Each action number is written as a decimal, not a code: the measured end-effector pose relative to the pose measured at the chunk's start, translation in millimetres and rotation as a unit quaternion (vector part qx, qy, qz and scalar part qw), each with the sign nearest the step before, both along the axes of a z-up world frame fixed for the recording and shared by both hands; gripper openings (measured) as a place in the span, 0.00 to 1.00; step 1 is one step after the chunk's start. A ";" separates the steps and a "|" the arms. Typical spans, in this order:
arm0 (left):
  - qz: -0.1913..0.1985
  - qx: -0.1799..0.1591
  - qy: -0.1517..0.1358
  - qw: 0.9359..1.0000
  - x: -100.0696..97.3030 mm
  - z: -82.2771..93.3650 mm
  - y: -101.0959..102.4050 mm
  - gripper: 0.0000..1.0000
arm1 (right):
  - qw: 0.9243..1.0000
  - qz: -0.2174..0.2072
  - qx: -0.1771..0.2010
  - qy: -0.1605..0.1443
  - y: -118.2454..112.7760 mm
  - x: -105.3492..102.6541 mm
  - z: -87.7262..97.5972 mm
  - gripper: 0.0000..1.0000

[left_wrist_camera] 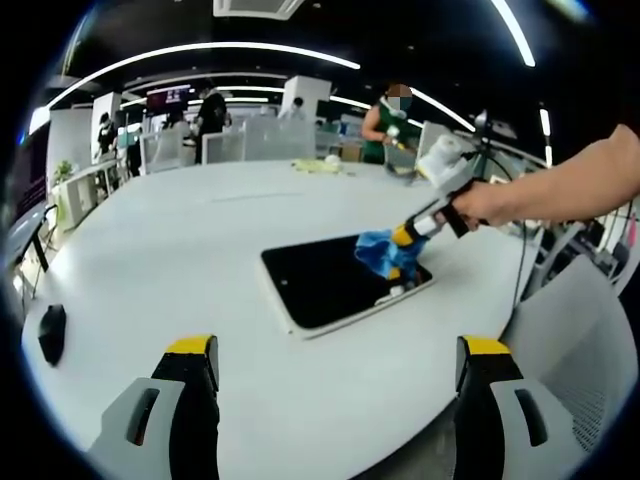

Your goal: Wipe the mirror surface with the cleaning cloth until all visible marks leave the cleaned area.

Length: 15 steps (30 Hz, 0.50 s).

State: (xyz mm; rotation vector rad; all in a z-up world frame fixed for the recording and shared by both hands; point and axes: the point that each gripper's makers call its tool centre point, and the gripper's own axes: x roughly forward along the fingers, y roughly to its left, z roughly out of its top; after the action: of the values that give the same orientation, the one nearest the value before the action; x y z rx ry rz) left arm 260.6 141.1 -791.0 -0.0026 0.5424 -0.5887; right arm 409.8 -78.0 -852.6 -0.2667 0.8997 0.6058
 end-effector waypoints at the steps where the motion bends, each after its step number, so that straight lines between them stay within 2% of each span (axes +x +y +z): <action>1: 0.000 0.000 0.000 1.000 0.0 0.1 -0.1 0.99 | 1.000 0.000 0.000 0.000 -0.1 0.0 0.0 0.01; 15: -0.004 0.002 0.002 1.000 -0.9 -0.6 -0.8 0.99 | 1.000 0.001 -0.002 0.000 -1.6 -0.7 0.2 0.01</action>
State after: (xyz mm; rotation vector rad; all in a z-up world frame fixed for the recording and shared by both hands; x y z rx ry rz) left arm 259.7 140.3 -791.6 0.0028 0.5481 -0.5951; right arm 409.1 -79.6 -852.4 -0.2719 0.9003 0.6063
